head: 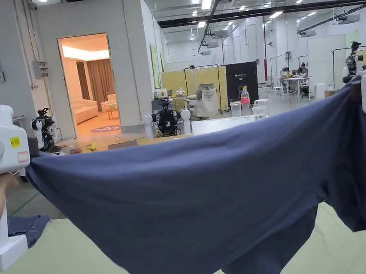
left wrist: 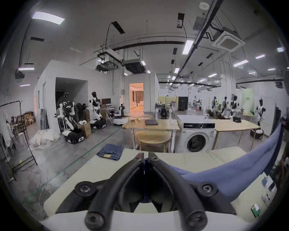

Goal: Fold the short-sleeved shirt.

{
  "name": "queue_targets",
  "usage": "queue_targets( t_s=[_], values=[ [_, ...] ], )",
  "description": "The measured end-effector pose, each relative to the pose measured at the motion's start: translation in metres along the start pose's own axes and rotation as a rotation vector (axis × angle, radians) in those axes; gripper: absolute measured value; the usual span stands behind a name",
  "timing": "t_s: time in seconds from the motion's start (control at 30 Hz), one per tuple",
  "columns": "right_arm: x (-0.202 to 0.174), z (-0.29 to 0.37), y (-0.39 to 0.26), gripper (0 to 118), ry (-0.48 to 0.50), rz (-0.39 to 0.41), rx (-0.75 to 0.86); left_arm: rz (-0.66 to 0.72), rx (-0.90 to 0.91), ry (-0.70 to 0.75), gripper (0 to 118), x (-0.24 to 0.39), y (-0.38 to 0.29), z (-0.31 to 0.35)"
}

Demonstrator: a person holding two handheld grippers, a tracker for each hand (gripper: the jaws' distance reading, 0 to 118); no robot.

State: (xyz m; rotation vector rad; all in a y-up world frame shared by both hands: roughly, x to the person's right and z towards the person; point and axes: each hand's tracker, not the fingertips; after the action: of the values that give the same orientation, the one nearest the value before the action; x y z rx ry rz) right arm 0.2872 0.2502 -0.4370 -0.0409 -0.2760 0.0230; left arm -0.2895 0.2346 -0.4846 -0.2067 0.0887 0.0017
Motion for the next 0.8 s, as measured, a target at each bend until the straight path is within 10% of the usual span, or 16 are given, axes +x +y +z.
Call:
queue_targets(
  t_s=[0.33, 0.8],
  values=[
    [0.008, 0.015, -0.171, 0, -0.018, -0.056, -0.125, 0.03, -0.179, 0.007, 0, -0.007, -0.161, -0.014],
    [0.047, 0.164, -0.373, 0, 0.099, 0.037, -0.434, -0.025, -0.474, -0.068, 0, -0.04, -0.364, 0.13]
  ],
)
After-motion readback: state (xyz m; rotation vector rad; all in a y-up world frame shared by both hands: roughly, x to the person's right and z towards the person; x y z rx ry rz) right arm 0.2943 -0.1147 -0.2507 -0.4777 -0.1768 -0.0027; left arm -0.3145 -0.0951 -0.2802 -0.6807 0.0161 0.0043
